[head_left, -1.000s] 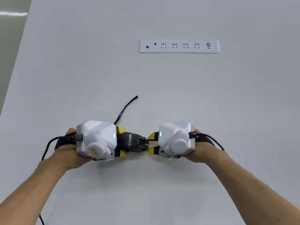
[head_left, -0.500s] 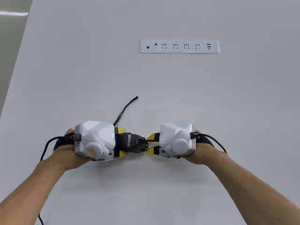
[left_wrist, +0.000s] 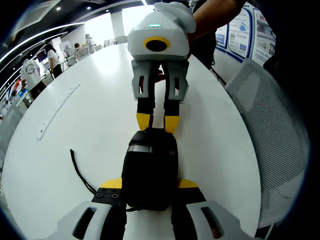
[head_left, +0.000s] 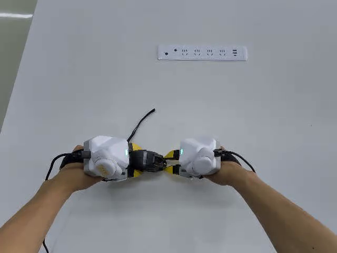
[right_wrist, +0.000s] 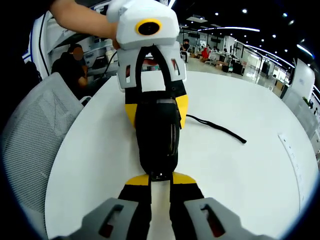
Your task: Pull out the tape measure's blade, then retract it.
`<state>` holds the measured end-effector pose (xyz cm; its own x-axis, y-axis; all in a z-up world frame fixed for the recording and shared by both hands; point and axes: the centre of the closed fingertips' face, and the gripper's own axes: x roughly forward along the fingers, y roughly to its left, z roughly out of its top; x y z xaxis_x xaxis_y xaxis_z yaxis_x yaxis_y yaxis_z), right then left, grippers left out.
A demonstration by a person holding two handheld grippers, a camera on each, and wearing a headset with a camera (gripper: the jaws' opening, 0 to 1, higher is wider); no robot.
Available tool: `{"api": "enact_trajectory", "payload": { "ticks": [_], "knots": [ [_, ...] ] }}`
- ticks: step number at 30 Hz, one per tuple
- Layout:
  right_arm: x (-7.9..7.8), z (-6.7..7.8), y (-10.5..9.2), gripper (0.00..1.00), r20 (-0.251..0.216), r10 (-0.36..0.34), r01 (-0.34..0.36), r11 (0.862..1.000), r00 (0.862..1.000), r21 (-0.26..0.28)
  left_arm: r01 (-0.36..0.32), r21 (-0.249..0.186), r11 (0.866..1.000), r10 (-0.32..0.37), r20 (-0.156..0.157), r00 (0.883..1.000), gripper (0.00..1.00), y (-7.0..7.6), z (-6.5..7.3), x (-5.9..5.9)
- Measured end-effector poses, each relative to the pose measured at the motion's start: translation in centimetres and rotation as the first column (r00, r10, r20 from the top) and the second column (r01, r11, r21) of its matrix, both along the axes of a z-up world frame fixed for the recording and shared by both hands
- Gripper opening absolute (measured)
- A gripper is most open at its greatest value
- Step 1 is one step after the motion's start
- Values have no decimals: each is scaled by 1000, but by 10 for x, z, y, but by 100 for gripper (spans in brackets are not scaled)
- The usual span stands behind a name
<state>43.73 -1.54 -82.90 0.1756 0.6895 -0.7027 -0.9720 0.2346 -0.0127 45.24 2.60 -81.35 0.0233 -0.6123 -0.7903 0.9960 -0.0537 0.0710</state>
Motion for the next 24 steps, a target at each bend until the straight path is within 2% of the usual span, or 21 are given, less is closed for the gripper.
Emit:
{"api": "enact_trajectory", "payload": {
  "ticks": [17,24],
  "knots": [
    [0,1,-2,10,9,9,-9,1000,1000,-4,-4,2,1000,4,-1,1000,31,0,1,0],
    [-2,1,-10,10,13,17,-17,1000,1000,-9,-7,-1,1000,7,-3,1000,31,0,0,0]
  ]
}}
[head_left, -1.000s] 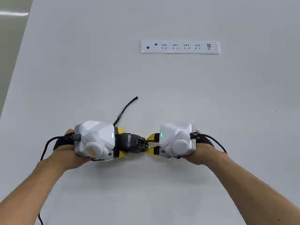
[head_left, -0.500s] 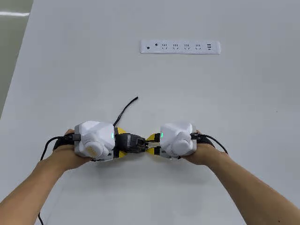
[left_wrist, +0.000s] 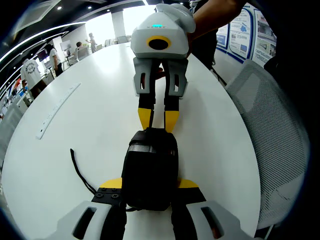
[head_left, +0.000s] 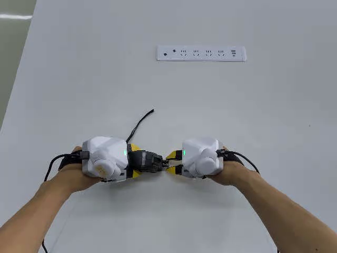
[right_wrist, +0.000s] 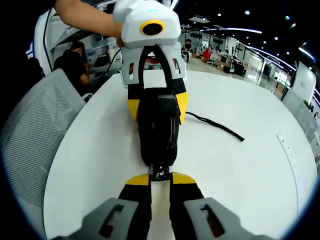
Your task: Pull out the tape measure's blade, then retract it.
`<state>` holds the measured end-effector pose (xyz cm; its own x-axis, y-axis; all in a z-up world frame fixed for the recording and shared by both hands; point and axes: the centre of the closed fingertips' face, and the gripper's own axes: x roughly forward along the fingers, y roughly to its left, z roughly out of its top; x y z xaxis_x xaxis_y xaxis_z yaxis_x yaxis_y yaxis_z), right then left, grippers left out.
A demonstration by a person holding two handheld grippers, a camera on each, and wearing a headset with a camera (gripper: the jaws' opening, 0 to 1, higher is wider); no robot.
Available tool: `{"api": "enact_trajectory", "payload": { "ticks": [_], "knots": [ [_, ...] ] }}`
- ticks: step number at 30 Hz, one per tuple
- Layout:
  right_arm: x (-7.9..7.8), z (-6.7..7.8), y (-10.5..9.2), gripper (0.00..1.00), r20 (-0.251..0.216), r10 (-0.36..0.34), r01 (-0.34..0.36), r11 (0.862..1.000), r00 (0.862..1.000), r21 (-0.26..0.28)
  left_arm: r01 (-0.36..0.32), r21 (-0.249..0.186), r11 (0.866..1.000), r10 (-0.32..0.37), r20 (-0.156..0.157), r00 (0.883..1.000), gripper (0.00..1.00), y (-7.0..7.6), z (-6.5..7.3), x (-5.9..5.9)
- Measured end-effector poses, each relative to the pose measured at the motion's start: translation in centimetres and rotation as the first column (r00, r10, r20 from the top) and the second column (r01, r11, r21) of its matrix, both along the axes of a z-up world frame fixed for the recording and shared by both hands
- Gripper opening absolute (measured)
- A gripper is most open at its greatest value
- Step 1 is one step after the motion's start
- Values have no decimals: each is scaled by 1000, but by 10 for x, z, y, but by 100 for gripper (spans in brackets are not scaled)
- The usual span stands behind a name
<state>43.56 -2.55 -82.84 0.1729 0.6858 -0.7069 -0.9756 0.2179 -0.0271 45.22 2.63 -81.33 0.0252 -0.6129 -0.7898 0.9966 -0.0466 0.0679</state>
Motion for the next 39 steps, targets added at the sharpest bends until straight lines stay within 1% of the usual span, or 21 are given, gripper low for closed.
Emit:
{"api": "enact_trajectory", "payload": {
  "ticks": [14,39],
  "knots": [
    [-2,1,-8,10,3,5,-5,1000,1000,-5,-5,-2,1000,5,0,1000,31,1,0,0],
    [-7,1,-31,11,-5,-1,1,1000,1000,-6,-4,-4,1000,4,-3,1000,31,0,0,0]
  ]
}}
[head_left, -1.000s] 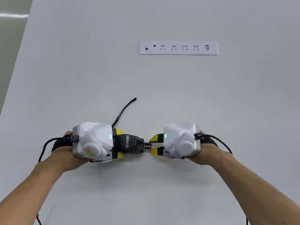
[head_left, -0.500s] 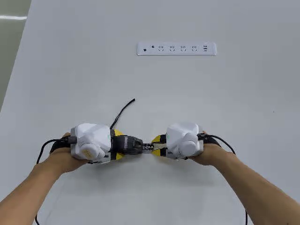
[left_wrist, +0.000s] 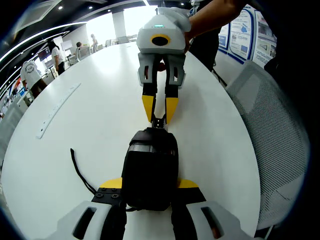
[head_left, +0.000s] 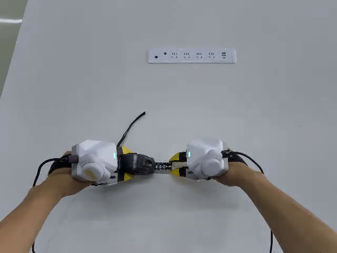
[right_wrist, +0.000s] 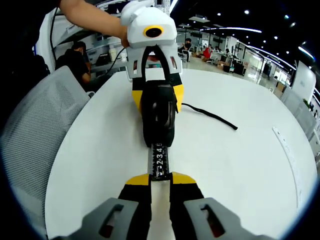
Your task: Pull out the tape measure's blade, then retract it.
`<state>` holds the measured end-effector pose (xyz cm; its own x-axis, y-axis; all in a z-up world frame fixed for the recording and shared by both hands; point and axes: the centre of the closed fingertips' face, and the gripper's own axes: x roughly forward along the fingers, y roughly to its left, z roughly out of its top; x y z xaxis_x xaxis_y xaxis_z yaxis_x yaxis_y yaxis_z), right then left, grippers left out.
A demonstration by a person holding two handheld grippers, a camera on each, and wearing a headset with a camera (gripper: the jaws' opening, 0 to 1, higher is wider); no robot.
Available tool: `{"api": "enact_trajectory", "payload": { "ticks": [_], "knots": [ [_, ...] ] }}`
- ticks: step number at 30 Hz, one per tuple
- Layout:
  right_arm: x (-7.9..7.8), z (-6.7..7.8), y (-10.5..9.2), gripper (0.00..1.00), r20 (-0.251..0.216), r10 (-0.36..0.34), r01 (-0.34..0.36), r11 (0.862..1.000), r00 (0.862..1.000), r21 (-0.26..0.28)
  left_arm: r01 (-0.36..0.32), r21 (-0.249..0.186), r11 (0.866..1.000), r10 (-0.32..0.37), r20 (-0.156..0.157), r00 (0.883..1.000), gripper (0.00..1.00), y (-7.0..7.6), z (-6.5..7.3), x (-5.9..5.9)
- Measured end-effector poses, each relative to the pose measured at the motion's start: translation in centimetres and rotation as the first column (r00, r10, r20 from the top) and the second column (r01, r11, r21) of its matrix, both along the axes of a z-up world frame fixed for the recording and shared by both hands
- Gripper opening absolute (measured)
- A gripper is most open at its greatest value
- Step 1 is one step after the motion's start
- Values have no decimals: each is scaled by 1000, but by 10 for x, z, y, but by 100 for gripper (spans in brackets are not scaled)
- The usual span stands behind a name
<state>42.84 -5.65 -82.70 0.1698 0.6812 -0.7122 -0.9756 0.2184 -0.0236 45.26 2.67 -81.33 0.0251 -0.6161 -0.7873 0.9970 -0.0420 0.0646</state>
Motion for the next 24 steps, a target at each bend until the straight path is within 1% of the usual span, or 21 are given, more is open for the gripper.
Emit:
{"api": "enact_trajectory", "payload": {
  "ticks": [24],
  "knots": [
    [-6,3,-27,11,2,7,-7,1000,1000,-20,-2,-1,1000,2,0,1000,31,-1,0,0]
  ]
}}
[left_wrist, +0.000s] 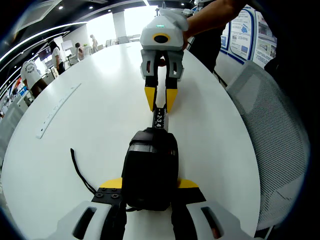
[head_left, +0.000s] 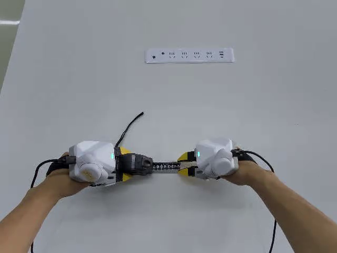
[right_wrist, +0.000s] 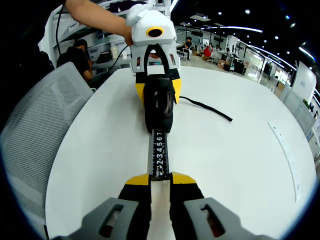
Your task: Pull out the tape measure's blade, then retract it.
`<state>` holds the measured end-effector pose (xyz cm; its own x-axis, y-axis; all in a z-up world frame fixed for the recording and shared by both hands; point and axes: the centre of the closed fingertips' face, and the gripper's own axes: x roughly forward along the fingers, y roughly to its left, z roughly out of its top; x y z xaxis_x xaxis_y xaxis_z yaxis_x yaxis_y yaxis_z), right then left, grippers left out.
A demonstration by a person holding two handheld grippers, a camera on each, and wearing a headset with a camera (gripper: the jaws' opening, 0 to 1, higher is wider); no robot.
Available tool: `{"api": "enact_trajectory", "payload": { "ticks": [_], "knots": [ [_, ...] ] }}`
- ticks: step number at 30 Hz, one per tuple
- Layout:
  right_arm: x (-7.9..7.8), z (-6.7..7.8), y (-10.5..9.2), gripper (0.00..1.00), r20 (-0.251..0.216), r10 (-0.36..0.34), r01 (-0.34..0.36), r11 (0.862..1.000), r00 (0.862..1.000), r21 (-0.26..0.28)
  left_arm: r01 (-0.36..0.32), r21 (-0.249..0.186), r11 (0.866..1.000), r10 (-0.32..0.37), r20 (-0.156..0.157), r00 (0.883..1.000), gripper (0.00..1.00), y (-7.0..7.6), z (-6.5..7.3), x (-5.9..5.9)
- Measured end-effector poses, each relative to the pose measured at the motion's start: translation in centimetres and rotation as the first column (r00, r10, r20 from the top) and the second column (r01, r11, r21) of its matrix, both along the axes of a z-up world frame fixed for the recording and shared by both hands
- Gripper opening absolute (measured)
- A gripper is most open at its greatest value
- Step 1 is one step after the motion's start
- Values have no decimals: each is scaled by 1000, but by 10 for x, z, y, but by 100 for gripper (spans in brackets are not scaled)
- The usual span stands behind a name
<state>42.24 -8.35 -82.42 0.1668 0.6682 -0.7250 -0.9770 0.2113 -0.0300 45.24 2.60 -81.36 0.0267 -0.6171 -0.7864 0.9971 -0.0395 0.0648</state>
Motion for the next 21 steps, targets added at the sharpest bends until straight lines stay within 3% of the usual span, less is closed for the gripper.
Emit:
{"api": "enact_trajectory", "payload": {
  "ticks": [21],
  "knots": [
    [-3,-1,-17,11,1,-1,1,1000,1000,-11,-1,0,1000,1,-1,1000,31,-1,1,0]
  ]
}}
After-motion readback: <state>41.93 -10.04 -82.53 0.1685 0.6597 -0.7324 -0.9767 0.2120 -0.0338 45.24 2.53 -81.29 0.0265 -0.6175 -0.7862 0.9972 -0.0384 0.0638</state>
